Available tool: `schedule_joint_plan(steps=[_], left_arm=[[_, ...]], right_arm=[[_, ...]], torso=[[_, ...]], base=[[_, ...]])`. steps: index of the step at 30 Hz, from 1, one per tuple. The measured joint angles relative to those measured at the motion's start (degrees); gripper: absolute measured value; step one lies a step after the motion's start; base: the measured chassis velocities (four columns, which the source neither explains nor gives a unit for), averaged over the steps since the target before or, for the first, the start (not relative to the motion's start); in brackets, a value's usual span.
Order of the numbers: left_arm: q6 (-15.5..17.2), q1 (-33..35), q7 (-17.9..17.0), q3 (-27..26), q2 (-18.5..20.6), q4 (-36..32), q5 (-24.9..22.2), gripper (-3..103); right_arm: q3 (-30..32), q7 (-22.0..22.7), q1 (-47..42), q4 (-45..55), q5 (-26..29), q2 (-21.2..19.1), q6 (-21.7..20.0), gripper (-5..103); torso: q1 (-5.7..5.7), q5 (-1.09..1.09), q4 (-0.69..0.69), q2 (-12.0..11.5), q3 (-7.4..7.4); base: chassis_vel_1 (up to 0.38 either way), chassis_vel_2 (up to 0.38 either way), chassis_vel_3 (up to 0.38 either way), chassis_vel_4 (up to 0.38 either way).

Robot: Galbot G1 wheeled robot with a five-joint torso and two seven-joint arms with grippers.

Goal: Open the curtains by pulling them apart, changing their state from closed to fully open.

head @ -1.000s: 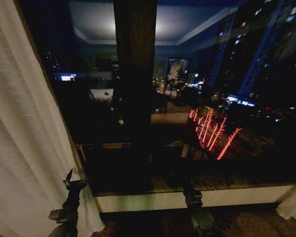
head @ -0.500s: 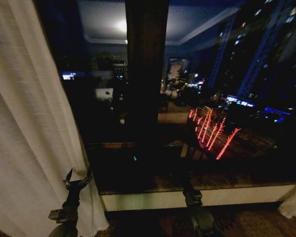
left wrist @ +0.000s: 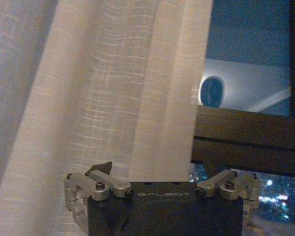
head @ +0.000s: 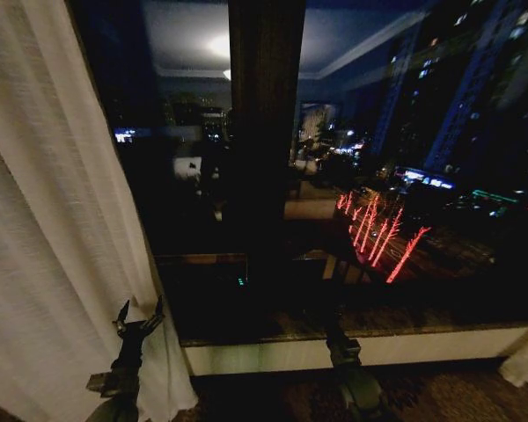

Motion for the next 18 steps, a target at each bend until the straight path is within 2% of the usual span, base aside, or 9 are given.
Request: schedule_joint_plan(steps=[18], left_arm=[[0.0,0.0,0.0,0.0,0.0,0.0,0.0,100]], right_arm=[[0.0,0.0,0.0,0.0,0.0,0.0,0.0,100]], torso=[[0.00,0.01,0.00,0.0,0.00]], base=[[0.006,0.006,-0.008,-0.008]])
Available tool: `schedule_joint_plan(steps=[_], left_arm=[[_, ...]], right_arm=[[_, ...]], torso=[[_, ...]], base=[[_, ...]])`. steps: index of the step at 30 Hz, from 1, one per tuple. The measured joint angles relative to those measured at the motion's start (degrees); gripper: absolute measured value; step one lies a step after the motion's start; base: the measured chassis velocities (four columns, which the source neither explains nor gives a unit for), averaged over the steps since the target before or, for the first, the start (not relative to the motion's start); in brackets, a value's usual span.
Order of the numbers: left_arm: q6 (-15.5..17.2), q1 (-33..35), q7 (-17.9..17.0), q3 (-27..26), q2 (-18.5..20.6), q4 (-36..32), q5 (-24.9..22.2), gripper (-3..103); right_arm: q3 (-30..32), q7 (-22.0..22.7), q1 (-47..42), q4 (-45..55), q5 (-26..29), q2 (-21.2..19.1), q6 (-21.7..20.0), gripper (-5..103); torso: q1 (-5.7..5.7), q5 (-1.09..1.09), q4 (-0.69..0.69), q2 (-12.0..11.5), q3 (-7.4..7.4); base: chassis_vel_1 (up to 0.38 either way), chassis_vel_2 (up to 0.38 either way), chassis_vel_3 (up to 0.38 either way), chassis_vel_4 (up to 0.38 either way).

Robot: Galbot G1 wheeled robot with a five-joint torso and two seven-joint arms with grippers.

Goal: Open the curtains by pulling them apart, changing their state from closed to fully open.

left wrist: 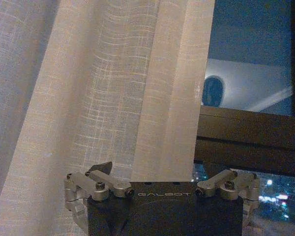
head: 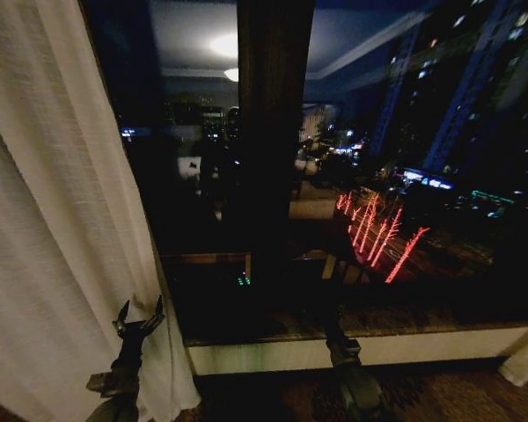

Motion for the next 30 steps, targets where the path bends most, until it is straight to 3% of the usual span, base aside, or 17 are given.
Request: schedule_joint_plan(steps=[30], left_arm=[[0.0,0.0,0.0,0.0,0.0,0.0,0.0,100]], right_arm=[[0.0,0.0,0.0,0.0,0.0,0.0,0.0,100]], torso=[[0.00,0.01,0.00,0.0,0.00]], base=[[0.000,0.000,0.000,0.000]])
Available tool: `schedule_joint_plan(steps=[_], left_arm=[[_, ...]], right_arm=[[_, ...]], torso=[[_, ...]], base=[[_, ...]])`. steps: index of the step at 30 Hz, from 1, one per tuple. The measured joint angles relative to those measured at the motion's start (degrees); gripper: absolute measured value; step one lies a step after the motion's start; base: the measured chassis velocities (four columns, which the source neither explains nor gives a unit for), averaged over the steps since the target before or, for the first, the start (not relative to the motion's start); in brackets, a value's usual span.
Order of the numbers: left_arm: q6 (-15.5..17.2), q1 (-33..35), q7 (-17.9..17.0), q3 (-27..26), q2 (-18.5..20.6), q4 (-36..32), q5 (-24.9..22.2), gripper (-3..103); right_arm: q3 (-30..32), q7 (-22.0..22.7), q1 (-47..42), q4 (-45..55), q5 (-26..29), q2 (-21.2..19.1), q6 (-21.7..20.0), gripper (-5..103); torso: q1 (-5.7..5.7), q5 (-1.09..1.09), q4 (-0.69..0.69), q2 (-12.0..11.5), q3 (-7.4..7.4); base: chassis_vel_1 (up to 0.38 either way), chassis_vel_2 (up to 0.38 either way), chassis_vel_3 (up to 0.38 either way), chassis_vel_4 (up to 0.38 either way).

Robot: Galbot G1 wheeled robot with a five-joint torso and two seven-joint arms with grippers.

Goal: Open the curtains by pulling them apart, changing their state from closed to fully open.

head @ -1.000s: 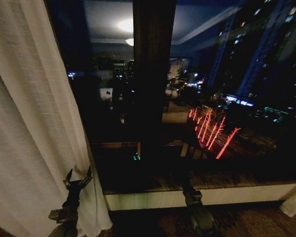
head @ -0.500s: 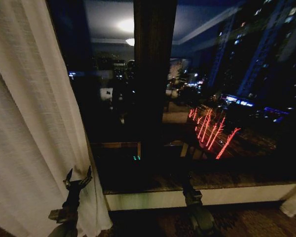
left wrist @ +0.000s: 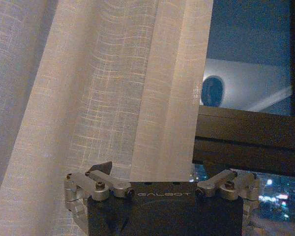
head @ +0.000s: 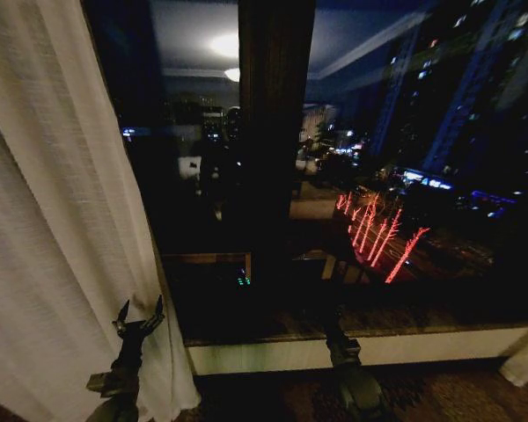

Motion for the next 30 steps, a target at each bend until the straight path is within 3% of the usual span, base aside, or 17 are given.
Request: schedule_joint_plan(steps=[21,23,30], left_arm=[[0.2,0.0,0.0,0.0,0.0,0.0,0.0,100],[1.4,-0.4,-0.4,0.4,0.0,-0.3,0.1,100],[12.1,-3.2,-4.3,3.1,-0.4,-3.7,1.2,100]], right_arm=[[0.0,0.0,0.0,0.0,0.0,0.0,0.0,100],[0.0,0.0,0.0,0.0,0.0,0.0,0.0,100],[0.0,0.0,0.0,0.0,0.0,0.0,0.0,100]], torso=[[0.00,0.00,0.00,0.0,0.00],[0.00,0.00,0.01,0.0,0.00],[0.00,0.01,0.00,0.0,0.00]], base=[[0.000,0.000,0.000,0.000],[0.000,0.000,0.000,0.000],[0.000,0.000,0.000,0.000]])
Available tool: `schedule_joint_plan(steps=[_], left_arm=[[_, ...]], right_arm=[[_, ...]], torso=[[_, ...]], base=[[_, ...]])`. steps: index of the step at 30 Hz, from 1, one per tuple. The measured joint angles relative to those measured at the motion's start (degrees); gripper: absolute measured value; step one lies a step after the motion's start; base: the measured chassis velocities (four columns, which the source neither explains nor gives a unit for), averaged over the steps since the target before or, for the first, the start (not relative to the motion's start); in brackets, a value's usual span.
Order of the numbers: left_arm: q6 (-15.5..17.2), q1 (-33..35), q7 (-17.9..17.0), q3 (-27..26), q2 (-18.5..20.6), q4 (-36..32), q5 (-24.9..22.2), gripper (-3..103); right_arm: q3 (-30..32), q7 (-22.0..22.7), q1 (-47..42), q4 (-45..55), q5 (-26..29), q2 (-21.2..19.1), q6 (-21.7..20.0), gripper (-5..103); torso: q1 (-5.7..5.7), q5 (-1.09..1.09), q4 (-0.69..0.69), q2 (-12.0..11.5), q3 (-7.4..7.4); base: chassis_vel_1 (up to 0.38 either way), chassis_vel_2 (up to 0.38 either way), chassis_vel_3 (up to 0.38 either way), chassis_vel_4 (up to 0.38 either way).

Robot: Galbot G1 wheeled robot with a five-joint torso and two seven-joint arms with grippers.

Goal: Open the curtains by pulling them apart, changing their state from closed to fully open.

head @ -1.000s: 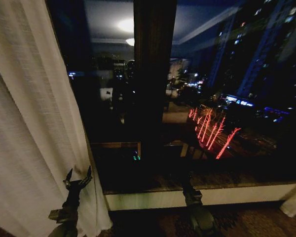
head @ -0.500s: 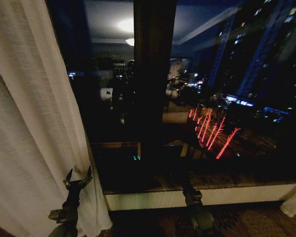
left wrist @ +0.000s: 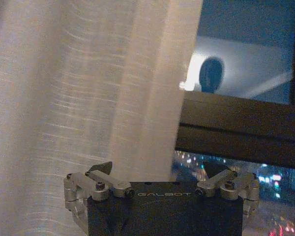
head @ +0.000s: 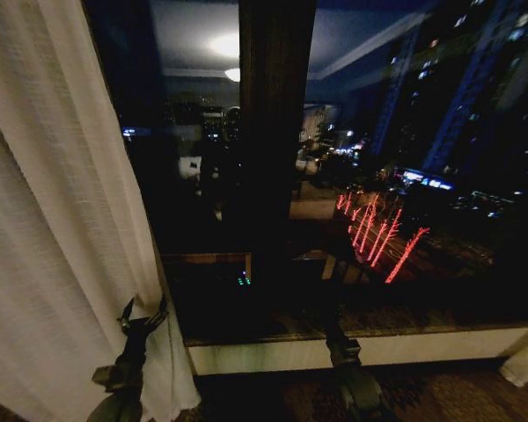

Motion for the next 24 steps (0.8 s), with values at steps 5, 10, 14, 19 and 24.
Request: schedule_joint_plan(steps=[5,10,14,19,24], left_arm=[[6.7,-1.8,-2.4,1.7,-0.2,-2.0,0.7,100],[14.8,-3.9,-5.3,3.7,-0.6,-4.5,1.5,100],[20.0,-5.3,-7.2,5.1,-0.8,-6.1,2.1,100],[26.8,-7.1,-9.7,6.8,-1.1,-8.3,2.8,100],[27.4,-7.2,-9.9,7.0,-1.1,-8.4,2.9,100]], right_arm=[[0.0,0.0,0.0,0.0,0.0,0.0,0.0,100],[0.0,0.0,0.0,0.0,0.0,0.0,0.0,100],[0.0,0.0,0.0,0.0,0.0,0.0,0.0,100],[0.0,0.0,0.0,0.0,0.0,0.0,0.0,100],[0.0,0.0,0.0,0.0,0.0,0.0,0.0,100]], torso=[[0.00,0.00,0.00,0.0,0.00],[0.00,0.00,0.00,0.0,0.00],[0.00,0.00,0.00,0.0,0.00],[0.00,0.00,-0.01,0.0,0.00],[0.00,-0.01,0.00,0.0,0.00]], base=[[0.000,0.000,0.000,0.000],[0.000,0.000,0.000,0.000],[0.000,0.000,0.000,0.000],[0.000,0.000,0.000,0.000],[0.000,0.000,0.000,0.000]])
